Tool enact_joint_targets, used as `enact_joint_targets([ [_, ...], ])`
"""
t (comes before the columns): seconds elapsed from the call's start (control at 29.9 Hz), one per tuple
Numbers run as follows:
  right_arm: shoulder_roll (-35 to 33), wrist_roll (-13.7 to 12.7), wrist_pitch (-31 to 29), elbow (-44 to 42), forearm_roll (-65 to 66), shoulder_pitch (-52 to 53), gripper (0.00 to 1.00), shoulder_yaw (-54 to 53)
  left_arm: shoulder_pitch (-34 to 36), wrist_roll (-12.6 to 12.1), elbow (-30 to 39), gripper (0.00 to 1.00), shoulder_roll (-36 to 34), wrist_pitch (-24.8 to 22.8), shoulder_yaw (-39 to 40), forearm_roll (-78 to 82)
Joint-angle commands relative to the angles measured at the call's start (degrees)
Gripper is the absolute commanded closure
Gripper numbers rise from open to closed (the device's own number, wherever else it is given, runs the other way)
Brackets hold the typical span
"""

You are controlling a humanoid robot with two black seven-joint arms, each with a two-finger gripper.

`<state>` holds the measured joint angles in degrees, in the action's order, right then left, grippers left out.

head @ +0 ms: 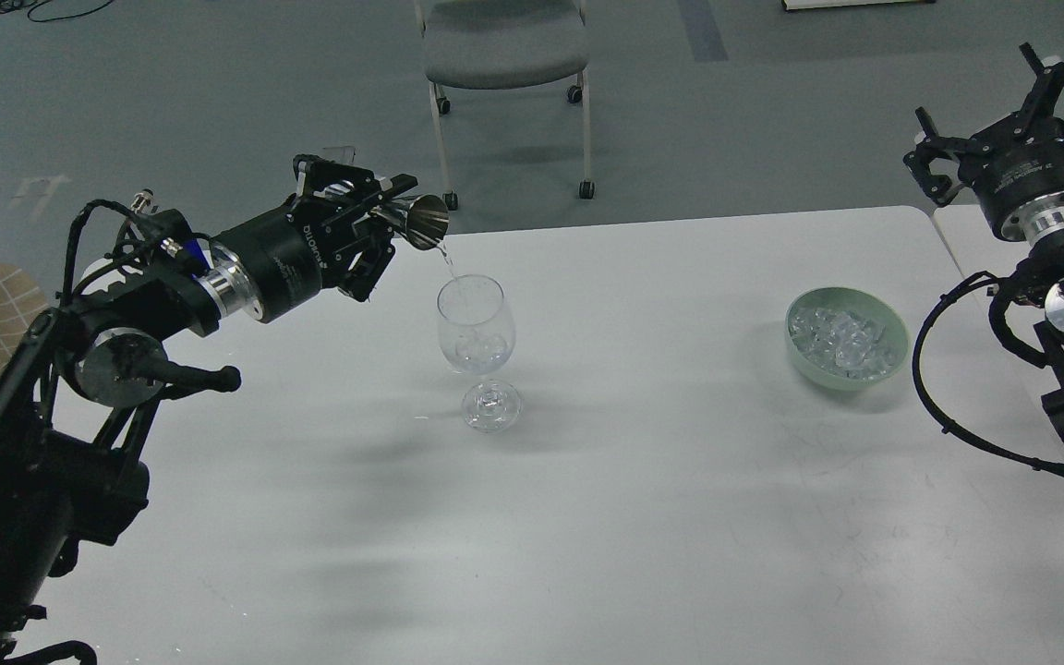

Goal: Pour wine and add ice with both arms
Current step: 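Tilt the jigger with the left gripper to pour into the glass, then rotate the jigger upright with the left gripper and pull it back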

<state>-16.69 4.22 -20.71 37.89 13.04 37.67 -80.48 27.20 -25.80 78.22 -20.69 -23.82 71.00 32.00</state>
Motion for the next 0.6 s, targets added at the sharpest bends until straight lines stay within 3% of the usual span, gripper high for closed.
enact_joint_targets([
  [0.0, -0.27, 0.09, -0.12, -0.10, -0.03, -0.14, 0.00, 0.06, 1.36, -0.04, 0.00, 1.00, -0.84, 0.00, -2.44, 2.27],
  [0.57, -0.89, 0.09, -0.21, -0.01, -0.12, -0.32, 0.00, -0.03, 3.30, -0.57, 0.35, 1.00, -2.95, -0.26, -3.59, 9.21],
])
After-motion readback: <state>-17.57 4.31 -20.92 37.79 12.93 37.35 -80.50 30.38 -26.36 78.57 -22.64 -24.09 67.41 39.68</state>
